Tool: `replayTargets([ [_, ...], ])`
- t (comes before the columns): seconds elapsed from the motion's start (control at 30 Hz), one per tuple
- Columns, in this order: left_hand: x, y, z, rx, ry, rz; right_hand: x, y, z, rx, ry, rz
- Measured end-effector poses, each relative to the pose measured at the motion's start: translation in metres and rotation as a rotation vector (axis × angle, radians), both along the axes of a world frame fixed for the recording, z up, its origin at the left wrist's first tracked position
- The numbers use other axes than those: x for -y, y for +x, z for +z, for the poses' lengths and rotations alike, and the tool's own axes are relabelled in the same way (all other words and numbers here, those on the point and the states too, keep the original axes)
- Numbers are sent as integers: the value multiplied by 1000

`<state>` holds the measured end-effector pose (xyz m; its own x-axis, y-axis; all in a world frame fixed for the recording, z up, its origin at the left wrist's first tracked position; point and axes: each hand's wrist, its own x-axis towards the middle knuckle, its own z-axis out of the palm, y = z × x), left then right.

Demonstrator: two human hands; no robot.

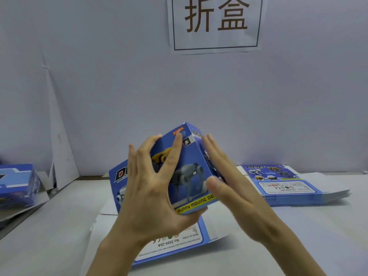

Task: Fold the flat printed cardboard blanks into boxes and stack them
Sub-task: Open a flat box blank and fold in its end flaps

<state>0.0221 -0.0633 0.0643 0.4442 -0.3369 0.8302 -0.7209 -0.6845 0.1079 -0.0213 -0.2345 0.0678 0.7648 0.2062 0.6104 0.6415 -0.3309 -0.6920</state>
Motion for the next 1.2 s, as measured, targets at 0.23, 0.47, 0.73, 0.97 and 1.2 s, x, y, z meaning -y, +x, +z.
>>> replayTargets([
  [0.23, 5, -4, -2, 28, -77, -26, -13, 2, -4, 182, -178, -187],
  [0.47, -2, 5, -8, 7, -124, -159, -14, -10, 5, 125, -109, -118],
  [0.73, 1, 19, -15, -78, -11, -55, -8, 0, 5, -19, 371, -149],
  [0.97, 12, 28, -19, -1136, -969, -171, -10, 10, 0, 133, 483, -290],
  [1.2, 2, 36, -19, -1292, -1209, -732, 11, 27, -13, -156, 643, -177],
])
